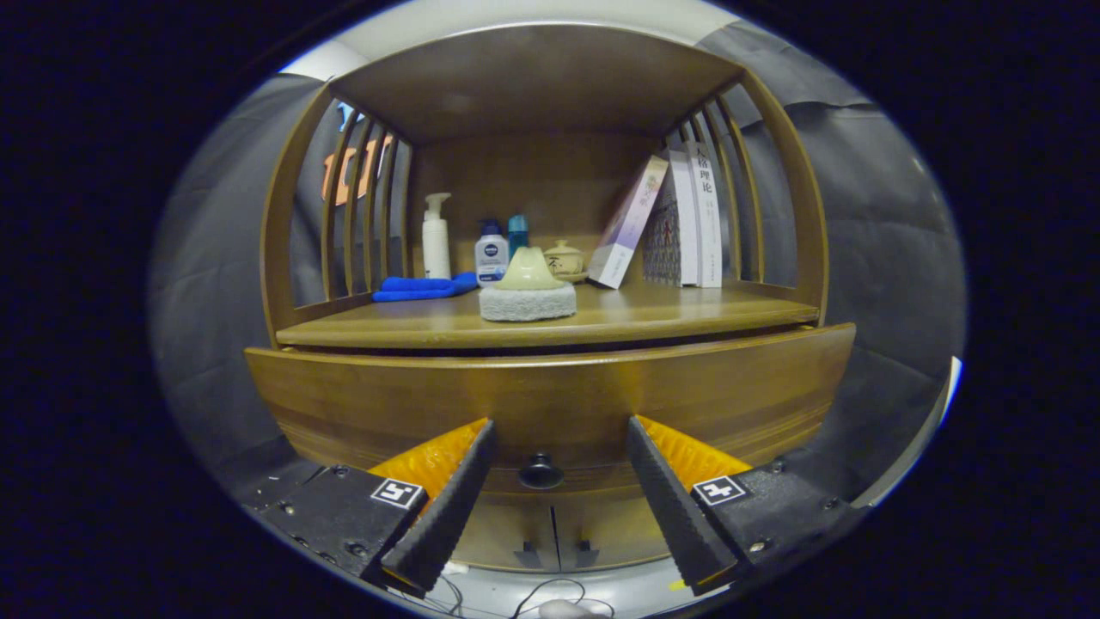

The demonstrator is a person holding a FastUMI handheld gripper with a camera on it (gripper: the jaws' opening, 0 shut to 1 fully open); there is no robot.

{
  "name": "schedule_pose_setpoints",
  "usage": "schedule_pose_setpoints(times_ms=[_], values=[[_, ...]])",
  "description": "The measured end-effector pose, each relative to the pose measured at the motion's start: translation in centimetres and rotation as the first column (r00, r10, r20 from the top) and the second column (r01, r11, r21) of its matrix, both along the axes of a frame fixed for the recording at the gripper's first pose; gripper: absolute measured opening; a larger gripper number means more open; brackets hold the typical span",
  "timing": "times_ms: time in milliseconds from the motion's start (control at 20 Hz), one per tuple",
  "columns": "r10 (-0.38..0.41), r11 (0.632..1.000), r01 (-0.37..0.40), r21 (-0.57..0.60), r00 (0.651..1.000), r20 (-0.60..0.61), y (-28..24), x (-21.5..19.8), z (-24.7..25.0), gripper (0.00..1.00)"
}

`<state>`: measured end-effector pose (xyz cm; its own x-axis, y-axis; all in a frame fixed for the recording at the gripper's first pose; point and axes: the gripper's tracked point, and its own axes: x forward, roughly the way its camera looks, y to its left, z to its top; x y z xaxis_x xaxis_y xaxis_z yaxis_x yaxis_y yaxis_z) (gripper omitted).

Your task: Pull open the drawer, take out the items inside it, and place them on the countertop above the cabinet.

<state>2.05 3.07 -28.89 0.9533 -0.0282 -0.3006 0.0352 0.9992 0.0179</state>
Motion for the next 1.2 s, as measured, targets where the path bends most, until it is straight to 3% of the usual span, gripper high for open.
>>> schedule_pose_setpoints(times_ms=[750,1200], values=[[0.006,1.0,-0.007,-0.025,0.999,-0.038,-0.1,-0.3,0.0,0.99],[0.057,0.998,-0.055,-0.018,0.989,0.133,0.4,-1.0,3.4,0.99]])
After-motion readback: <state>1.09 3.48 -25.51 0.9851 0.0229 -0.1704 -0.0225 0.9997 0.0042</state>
